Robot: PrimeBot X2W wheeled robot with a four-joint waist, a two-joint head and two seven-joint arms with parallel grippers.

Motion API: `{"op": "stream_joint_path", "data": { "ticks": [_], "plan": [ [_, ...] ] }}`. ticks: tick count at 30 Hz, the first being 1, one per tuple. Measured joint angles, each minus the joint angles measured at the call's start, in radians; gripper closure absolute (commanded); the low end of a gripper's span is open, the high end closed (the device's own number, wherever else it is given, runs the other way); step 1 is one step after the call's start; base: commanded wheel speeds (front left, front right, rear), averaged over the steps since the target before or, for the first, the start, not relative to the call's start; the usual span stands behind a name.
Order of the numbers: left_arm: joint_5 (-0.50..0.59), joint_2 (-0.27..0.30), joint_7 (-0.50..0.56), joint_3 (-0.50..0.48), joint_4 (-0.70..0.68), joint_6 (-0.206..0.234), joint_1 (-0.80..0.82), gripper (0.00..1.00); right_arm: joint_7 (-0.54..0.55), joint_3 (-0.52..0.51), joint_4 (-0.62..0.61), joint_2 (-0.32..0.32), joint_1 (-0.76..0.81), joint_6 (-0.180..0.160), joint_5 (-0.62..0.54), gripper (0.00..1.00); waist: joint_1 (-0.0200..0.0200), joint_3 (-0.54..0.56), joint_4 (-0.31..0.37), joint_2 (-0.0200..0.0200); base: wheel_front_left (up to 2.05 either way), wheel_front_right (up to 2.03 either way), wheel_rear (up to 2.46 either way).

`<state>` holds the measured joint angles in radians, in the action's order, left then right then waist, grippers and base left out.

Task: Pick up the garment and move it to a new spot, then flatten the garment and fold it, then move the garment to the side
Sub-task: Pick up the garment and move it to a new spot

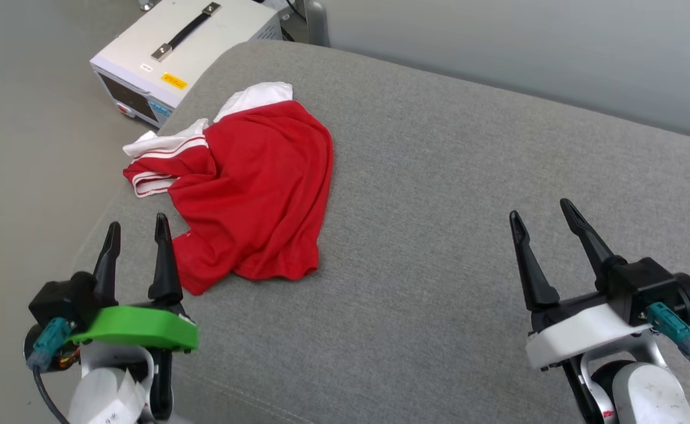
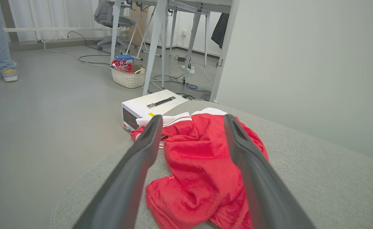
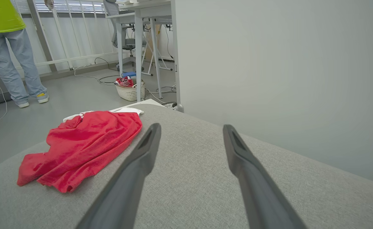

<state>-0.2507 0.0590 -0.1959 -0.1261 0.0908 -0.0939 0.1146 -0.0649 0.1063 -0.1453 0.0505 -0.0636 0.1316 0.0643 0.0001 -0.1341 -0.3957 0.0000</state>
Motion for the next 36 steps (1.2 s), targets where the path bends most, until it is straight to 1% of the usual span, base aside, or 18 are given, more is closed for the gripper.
{"op": "stream_joint_path", "data": {
  "ticks": [2,5,9,13,16,22,25,29,31,35,36],
  "plan": [
    [-0.021,0.015,-0.003,0.008,0.035,-0.004,0.042,0.0,0.006,0.005,-0.011,0.008,-0.011,0.0,0.0,0.0,0.0,-0.023,0.008,0.0,0.0,0.0,0.0],
    [-0.056,0.06,0.017,0.028,0.086,-0.008,0.13,0.0,0.014,0.008,-0.025,0.022,-0.031,0.0,0.0,0.0,0.0,-0.062,0.02,0.0,0.0,0.0,0.0],
    [-0.124,0.143,0.114,0.08,0.15,-0.009,0.257,0.0,0.019,0.009,-0.043,0.029,-0.058,0.0,0.0,0.0,0.0001,-0.117,0.04,0.0,0.0,0.0,0.0],
    [-0.221,0.234,0.239,0.14,0.216,-0.017,0.368,0.0,0.022,0.019,-0.054,0.035,-0.093,0.0,0.002,0.0,0.0001,-0.173,0.063,0.0,0.0,0.0,0.0],
    [-0.313,0.3,0.364,0.189,0.282,-0.018,0.447,0.0,0.022,0.022,-0.06,0.039,-0.118,0.0,0.003,0.0,0.0001,-0.216,0.083,0.0,0.0,0.0,0.0],
    [-0.481,0.399,0.598,0.28,0.427,-0.026,0.549,0.0,0.015,0.038,-0.059,0.041,-0.154,0.0,0.019,0.0,0.0001,-0.291,0.123,0.0,0.0,0.0,0.0],
    [-0.537,0.439,0.681,0.33,0.486,-0.027,0.575,0.0,0.008,0.044,-0.058,0.039,-0.173,0.0,0.027,0.0,0.0001,-0.325,0.144,0.0,0.0,0.0,0.0],
    [-0.595,0.461,0.74,0.376,0.576,-0.03,0.603,0.0,-0.001,0.044,-0.053,0.035,-0.187,0.0,0.035,0.0,0.0001,-0.366,0.169,0.0,0.0,0.0,0.0],
    [-0.612,0.475,0.772,0.377,0.618,-0.033,0.622,0.0,-0.001,0.044,-0.049,0.034,-0.187,0.0,0.038,0.0,0.0,-0.377,0.182,0.0001,0.0,0.0,0.0],
    [-0.667,0.482,0.836,0.37,0.678,-0.035,0.652,0.0,-0.002,0.046,-0.04,0.031,-0.187,0.0,0.044,0.0,-0.0001,-0.386,0.206,0.0001,0.0,0.0,0.0],
    [-0.669,0.484,0.841,0.37,0.685,-0.035,0.655,0.3,-0.002,0.045,-0.038,0.03,-0.187,0.0,0.045,0.0,-0.0001,-0.386,0.209,0.0001,0.0,0.0,0.0]
  ]
}}
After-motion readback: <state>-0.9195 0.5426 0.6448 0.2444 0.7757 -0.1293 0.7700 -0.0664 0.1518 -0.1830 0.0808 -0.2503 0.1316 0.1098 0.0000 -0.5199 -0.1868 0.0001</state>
